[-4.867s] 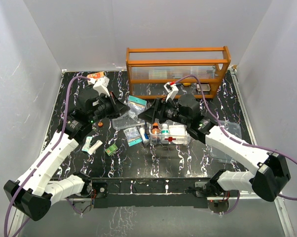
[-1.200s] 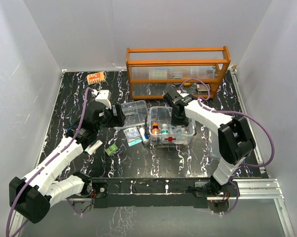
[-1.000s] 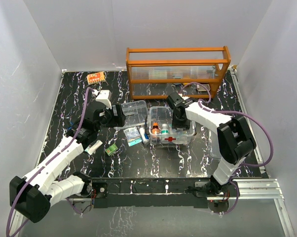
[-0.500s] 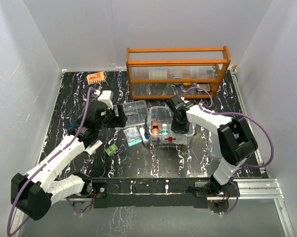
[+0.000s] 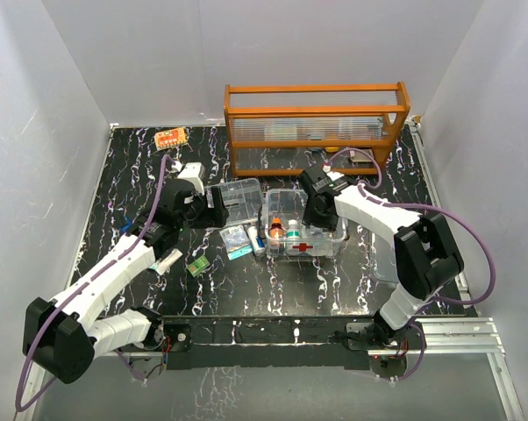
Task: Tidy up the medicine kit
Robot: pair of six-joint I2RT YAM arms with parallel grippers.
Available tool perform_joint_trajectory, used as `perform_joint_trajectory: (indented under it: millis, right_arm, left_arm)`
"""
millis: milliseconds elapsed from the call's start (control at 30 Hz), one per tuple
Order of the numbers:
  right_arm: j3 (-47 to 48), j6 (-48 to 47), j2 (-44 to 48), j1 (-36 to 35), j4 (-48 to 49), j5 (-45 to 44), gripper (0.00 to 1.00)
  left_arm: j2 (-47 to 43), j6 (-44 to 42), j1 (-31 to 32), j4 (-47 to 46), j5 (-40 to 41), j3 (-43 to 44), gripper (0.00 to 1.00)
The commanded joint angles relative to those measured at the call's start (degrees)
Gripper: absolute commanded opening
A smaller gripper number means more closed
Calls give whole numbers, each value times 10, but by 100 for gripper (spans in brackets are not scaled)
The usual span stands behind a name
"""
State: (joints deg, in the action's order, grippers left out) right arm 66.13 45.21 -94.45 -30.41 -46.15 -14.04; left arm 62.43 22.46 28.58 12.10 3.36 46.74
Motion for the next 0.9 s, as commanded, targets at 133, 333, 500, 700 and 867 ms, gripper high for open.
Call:
perform_joint_trajectory:
  millis: [133, 333, 500, 700, 867]
  right_arm:
    - [34, -89, -13, 3, 56, -79, 48]
    - [4, -86, -19, 11, 93, -67, 58]
    - [-20, -41, -16, 16, 102, -42, 57]
    - [-39, 10, -14, 15, 85, -38, 51]
    - [-37, 32, -6, 15, 57, -24, 44]
  left_arm:
    - [6, 6, -1, 4, -11, 10, 77]
    - [11, 7, -1, 4, -14, 9, 77]
    - [15, 7, -1, 3, -16, 10, 77]
    - [16, 7, -1, 3, -17, 11, 77]
    - [15, 7, -1, 4, -15, 11, 77]
